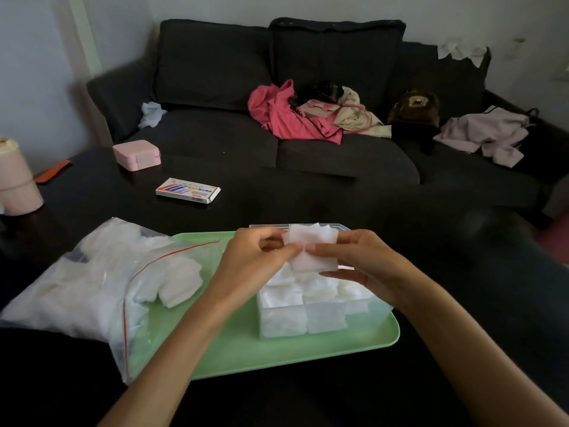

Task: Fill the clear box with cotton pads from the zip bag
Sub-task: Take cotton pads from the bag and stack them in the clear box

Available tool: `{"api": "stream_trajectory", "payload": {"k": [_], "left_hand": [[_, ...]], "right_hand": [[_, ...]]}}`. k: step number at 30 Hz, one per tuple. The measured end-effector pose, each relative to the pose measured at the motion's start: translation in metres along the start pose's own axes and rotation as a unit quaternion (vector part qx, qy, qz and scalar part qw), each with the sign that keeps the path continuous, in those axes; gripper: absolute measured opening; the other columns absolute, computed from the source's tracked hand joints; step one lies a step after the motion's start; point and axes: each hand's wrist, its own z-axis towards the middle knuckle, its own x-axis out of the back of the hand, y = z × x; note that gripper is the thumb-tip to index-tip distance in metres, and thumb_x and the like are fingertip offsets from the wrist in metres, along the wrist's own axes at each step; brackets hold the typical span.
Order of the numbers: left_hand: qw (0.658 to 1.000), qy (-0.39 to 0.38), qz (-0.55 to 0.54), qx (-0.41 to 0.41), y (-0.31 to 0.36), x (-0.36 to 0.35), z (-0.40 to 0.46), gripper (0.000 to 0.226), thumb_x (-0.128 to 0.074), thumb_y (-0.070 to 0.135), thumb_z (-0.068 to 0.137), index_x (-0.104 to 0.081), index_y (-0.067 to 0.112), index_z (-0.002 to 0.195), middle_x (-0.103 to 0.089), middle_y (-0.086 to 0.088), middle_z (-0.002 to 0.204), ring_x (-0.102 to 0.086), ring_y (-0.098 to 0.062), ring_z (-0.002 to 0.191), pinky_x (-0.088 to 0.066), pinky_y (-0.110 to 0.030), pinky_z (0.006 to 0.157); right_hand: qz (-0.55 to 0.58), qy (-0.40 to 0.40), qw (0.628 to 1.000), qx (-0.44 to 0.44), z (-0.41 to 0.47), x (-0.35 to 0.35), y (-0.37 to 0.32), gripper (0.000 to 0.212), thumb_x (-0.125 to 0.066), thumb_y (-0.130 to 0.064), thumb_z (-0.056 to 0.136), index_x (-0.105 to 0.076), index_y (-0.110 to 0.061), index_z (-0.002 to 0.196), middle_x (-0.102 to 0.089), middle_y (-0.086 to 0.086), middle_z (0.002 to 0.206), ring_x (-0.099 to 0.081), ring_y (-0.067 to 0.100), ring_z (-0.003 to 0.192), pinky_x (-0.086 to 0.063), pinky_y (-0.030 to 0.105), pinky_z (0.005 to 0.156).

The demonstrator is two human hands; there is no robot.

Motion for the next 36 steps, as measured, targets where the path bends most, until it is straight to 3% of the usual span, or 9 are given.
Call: {"api": "stream_trajectory", "payload": {"k": [3,8,13,18,22,27,31,33,36], "left_hand": [[0.999,-0.01,0.023,0.021,-0.005,-0.003,0.005,0.006,-0.076,0.029,0.075,-0.071,0.025,0.076,-0.07,0.01,0.067,-0.067,-0.008,0.073,-0.048,-0.029,0.076],[0.995,-0.057,0.071,0.031,-0.014,-0.012,0.007,0.021,-0.08,0.036,0.07,-0.072,0.025,0.085,-0.072,0.007,0.077,-0.068,-0.009,0.079,-0.052,-0.031,0.081],[0.966,-0.041,0.254,-0.031,-0.014,-0.014,0.003,0.02,-0.073,0.048,0.072,-0.072,0.032,0.085,-0.061,0.025,0.065,-0.065,-0.002,0.079,-0.048,-0.022,0.07],[0.931,-0.041,0.348,-0.098,-0.019,-0.018,-0.001,0.027,-0.065,0.05,0.08,-0.072,0.031,0.099,-0.071,0.016,0.087,-0.061,-0.005,0.083,-0.033,-0.026,0.08],[0.896,-0.03,0.408,-0.171,-0.024,-0.016,-0.001,0.023,-0.068,0.044,0.079,-0.064,0.037,0.1,-0.063,0.019,0.103,-0.051,-0.007,0.101,-0.024,-0.026,0.078],[0.859,-0.107,0.449,-0.22,-0.028,-0.012,0.005,0.023,-0.057,0.044,0.088,-0.062,0.044,0.11,-0.048,0.025,0.129,-0.034,-0.006,0.121,-0.017,-0.025,0.089],[0.877,-0.105,0.427,-0.193,-0.029,-0.014,0.008,0.027,-0.062,0.053,0.079,-0.066,0.043,0.104,-0.05,0.024,0.126,-0.035,-0.006,0.12,-0.018,-0.025,0.091],[0.882,-0.094,0.423,-0.185,-0.028,-0.016,0.009,0.028,-0.067,0.053,0.074,-0.067,0.041,0.1,-0.054,0.022,0.121,-0.039,-0.007,0.116,-0.019,-0.024,0.085],[0.882,-0.09,0.428,-0.177,-0.027,-0.018,0.01,0.027,-0.07,0.05,0.073,-0.069,0.041,0.098,-0.057,0.02,0.119,-0.041,-0.009,0.113,-0.02,-0.025,0.082]], "right_hand": [[0.007,-0.001,1.0,-0.03,0.001,0.009,0.005,0.017,-0.071,-0.015,0.08,-0.072,-0.015,0.098,-0.075,0.001,0.092,-0.071,0.011,0.086,-0.057,0.021,0.07],[-0.022,0.083,0.995,-0.046,-0.001,0.019,0.015,0.03,-0.076,-0.008,0.075,-0.059,-0.008,0.1,-0.073,0.008,0.085,-0.072,0.013,0.069,-0.054,0.019,0.054],[-0.132,0.12,0.984,-0.019,0.0,0.027,0.023,0.031,-0.077,-0.005,0.074,-0.05,-0.011,0.089,-0.07,0.009,0.082,-0.069,0.014,0.062,-0.055,0.02,0.054],[-0.211,0.067,0.975,-0.014,0.003,0.031,0.024,0.028,-0.076,0.0,0.073,-0.05,-0.008,0.069,-0.067,0.005,0.059,-0.066,0.015,0.054,-0.059,0.028,0.065],[-0.277,0.039,0.959,-0.049,0.007,0.031,0.024,0.029,-0.078,-0.002,0.072,-0.051,-0.009,0.066,-0.067,0.009,0.068,-0.065,0.012,0.057,-0.058,0.025,0.064],[-0.466,0.02,0.884,-0.034,0.012,0.024,0.027,0.03,-0.081,-0.02,0.071,-0.053,-0.017,0.06,-0.06,-0.004,0.07,-0.061,0.013,0.076,-0.053,0.027,0.078],[-0.539,-0.061,0.838,-0.062,0.012,0.029,0.005,0.015,-0.077,-0.028,0.076,-0.065,-0.022,0.071,-0.065,-0.011,0.069,-0.065,0.007,0.073,-0.05,0.017,0.07],[-0.511,-0.116,0.851,-0.046,0.013,0.037,-0.015,0.007,-0.072,-0.017,0.081,-0.069,-0.022,0.079,-0.072,-0.005,0.073,-0.069,0.006,0.068,-0.052,0.015,0.064],[-0.44,-0.207,0.874,-0.01,0.015,0.035,-0.028,0.021,-0.054,-0.006,0.091,-0.073,-0.014,0.096,-0.074,-0.001,0.091,-0.07,0.007,0.083,-0.054,0.017,0.074]]}}
